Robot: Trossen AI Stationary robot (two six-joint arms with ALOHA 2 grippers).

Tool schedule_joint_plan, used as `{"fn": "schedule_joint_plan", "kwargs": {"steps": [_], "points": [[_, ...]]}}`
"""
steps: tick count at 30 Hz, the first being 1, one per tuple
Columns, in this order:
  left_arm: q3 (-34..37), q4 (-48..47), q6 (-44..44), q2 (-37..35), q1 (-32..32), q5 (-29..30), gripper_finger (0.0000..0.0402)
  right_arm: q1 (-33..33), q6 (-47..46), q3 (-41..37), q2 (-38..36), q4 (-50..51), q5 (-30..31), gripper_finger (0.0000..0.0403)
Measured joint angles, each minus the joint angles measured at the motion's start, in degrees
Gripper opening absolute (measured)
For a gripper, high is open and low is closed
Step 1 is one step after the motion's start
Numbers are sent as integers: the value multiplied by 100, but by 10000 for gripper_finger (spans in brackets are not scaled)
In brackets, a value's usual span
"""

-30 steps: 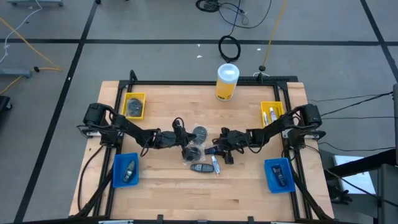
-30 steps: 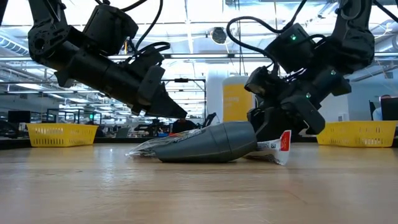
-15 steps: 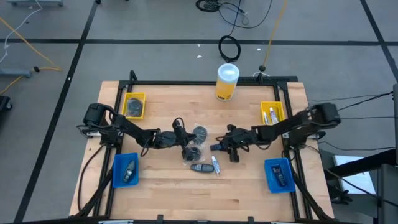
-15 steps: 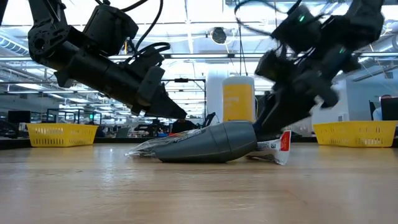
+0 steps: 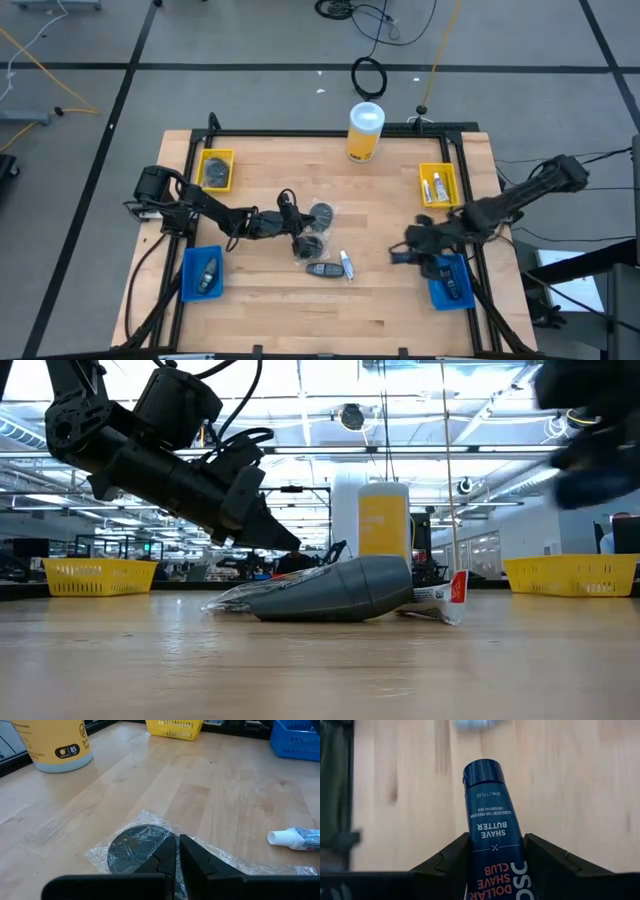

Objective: Pick & Place Travel size toiletries
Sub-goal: Put the blue shaving cream into the right blue bin

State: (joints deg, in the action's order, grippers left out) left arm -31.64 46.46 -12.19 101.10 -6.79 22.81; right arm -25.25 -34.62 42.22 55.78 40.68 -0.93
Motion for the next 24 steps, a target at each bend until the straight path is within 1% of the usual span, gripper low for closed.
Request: {"fn": "schedule_joint_plan", "kwargs": {"steps": [3, 6, 9, 13, 16, 19, 22, 24], "points": [[0, 2, -2, 0, 2, 1, 21, -396, -1260, 314, -187, 1058, -577, 169], [0, 7, -2, 0, 0, 0, 21, -727, -2691, 421, -268, 1664, -1055, 169], [0, 7, -2, 0, 2, 2, 21, -1095, -3973, 421, -220, 2143, -1277, 169], [0, 7, -2, 0, 1, 2, 21, -1493, -5002, 419, -56, 2525, -1278, 169], [0, 7, -2, 0, 2, 2, 21, -1645, -5178, 417, 94, 2559, -1123, 169], [0, 7, -2, 0, 1, 2, 21, -1708, -4853, 362, 222, 2436, -844, 169], [0, 7, -2, 0, 0, 2, 21, -1725, -4563, 187, 276, 2168, -813, 169], [0, 7, -2, 0, 1, 2, 21, -1725, -4552, 21, 276, 1990, -812, 169]]}}
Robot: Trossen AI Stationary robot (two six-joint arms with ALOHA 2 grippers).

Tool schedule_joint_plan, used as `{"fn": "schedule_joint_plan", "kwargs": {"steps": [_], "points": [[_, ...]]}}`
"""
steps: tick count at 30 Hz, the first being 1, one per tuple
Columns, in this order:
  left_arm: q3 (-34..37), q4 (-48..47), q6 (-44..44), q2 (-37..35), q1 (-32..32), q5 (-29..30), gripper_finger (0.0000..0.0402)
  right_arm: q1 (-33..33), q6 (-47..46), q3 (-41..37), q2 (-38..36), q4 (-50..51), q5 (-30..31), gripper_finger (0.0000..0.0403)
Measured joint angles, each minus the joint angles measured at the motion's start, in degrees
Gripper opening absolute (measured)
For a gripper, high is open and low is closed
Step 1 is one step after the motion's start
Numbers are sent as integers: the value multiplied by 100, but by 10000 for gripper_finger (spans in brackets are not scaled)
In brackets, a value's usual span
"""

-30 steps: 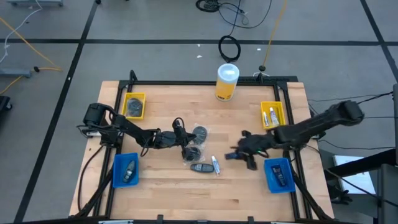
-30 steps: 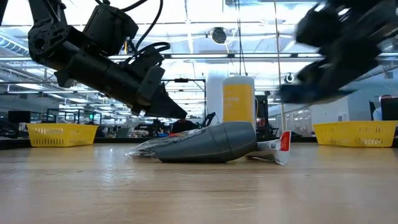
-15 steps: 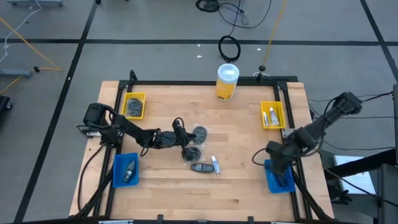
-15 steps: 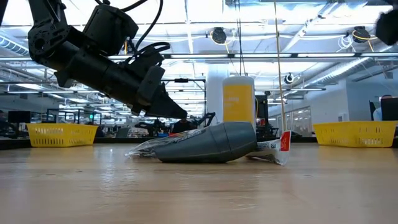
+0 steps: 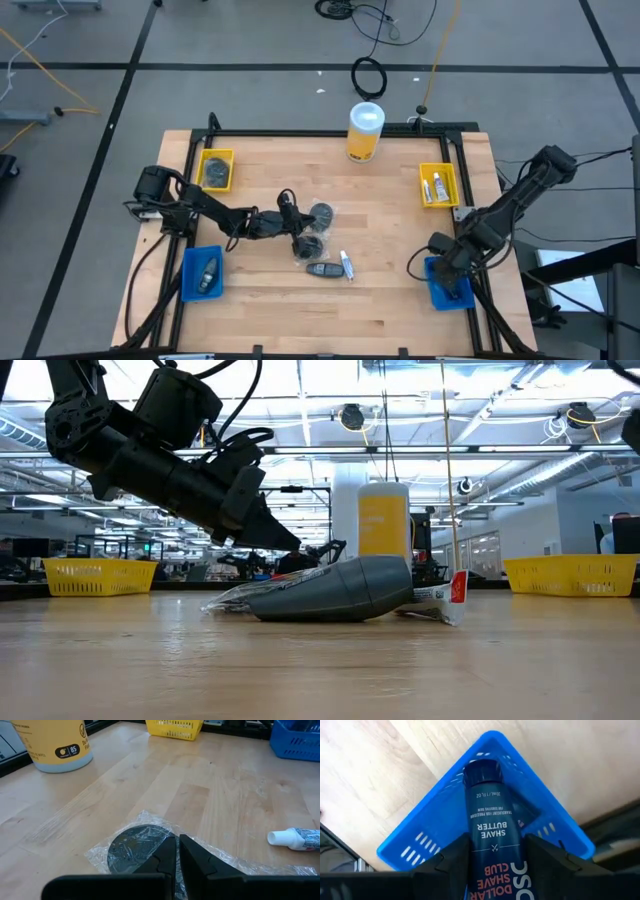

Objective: Pick & Place Travel size toiletries
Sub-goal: Put the blue shaving cream into the right blue bin

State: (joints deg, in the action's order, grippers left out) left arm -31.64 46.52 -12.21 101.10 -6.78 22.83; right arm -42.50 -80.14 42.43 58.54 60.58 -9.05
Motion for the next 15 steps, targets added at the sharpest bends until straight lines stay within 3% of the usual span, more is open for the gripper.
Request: {"fn": "schedule_joint_plan", "kwargs": {"steps": [9, 15], "points": [[0, 0, 0, 0, 0, 0, 21, 0, -283, -471, -2, -149, -385, 170], [0, 0, 0, 0, -1, 0, 21, 25, 176, -474, -78, -421, -72, 195]]}}
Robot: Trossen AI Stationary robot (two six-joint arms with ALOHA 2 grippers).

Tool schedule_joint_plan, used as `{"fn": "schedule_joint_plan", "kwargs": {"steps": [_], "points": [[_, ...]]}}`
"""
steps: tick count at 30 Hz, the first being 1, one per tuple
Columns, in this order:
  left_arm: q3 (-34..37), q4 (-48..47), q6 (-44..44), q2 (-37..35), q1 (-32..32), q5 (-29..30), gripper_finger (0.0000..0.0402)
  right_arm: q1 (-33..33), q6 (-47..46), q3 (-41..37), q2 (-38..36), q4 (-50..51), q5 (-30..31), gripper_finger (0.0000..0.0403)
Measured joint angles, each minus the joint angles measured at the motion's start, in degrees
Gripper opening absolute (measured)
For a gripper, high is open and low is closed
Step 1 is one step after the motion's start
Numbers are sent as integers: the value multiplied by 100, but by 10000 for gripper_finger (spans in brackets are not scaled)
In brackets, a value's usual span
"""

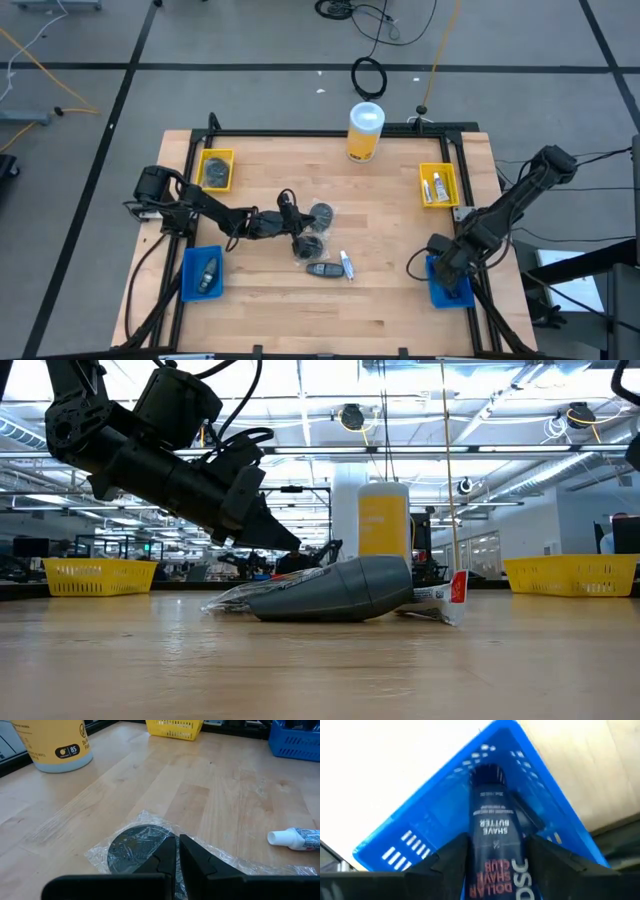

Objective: Pick & Place Travel size toiletries
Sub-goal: Put the blue shaving cream into the right blue bin, then put the white toothpaste into the right yellow bin

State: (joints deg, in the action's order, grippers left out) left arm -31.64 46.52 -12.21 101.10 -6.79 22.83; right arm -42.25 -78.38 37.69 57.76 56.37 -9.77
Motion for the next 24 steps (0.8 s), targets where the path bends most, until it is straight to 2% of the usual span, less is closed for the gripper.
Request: {"fn": "schedule_joint_plan", "kwargs": {"steps": [8, 12, 14, 18, 24], "points": [[0, 0, 0, 0, 1, 0, 21, 30, 115, -4, -581, -352, 211, 263], [2, 0, 0, 0, 0, 0, 21, 30, 192, -4, -1037, -954, 260, 279], [2, 0, 1, 0, 0, 0, 21, 27, 523, -4, -1212, -1345, 505, 281], [2, 0, 0, 0, 2, 2, 21, 27, 1790, -4, -1327, -2272, 1427, 277], [2, 4, 0, 0, 1, 1, 21, 73, 4893, -167, -992, -4139, 3834, 267]]}}
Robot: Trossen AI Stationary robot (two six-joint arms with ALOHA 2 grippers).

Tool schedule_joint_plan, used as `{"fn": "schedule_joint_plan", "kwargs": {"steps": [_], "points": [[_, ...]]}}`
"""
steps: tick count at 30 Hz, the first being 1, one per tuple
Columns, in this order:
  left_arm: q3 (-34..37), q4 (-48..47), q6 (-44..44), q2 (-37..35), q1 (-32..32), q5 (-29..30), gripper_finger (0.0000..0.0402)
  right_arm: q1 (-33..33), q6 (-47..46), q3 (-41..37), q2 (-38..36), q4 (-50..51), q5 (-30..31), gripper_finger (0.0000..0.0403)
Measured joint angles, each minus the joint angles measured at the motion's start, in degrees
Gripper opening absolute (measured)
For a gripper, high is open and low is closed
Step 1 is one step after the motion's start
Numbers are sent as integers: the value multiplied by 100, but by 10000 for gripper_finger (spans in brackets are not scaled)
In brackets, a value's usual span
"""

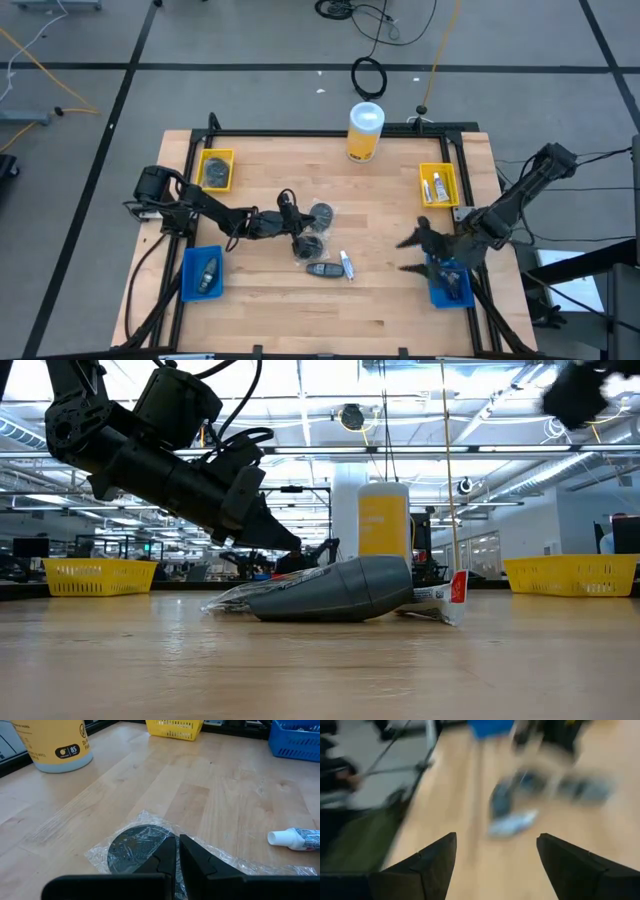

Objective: Pick & Place Travel size toiletries
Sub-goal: Put the white toothpaste into the right yellow bin

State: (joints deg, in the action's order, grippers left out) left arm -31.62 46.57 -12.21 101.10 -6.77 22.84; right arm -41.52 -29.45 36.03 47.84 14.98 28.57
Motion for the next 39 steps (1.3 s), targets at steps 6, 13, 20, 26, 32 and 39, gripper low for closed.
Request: {"fn": "schedule_joint_plan", "kwargs": {"steps": [6, 13, 20, 26, 32, 39], "points": [[0, 2, 0, 0, 0, 1, 21, 555, 2695, -1047, 691, -3345, 909, 257], [0, 0, 0, 0, -2, 2, 21, 1414, 3317, -2510, 2145, -7640, 458, 244], [0, 0, 0, 0, 1, 2, 21, 1843, 2411, -2343, 3340, -7436, -42, 233], [0, 0, 2, 0, -1, 2, 21, 1900, 2400, -1625, 3902, -6851, -482, 232], [0, -2, 2, 0, 0, 2, 21, 1852, 2075, -722, 3943, -4866, -493, 251], [0, -4, 2, 0, -2, 2, 21, 1841, 1119, -286, 4024, -3961, -1087, 281]]}}
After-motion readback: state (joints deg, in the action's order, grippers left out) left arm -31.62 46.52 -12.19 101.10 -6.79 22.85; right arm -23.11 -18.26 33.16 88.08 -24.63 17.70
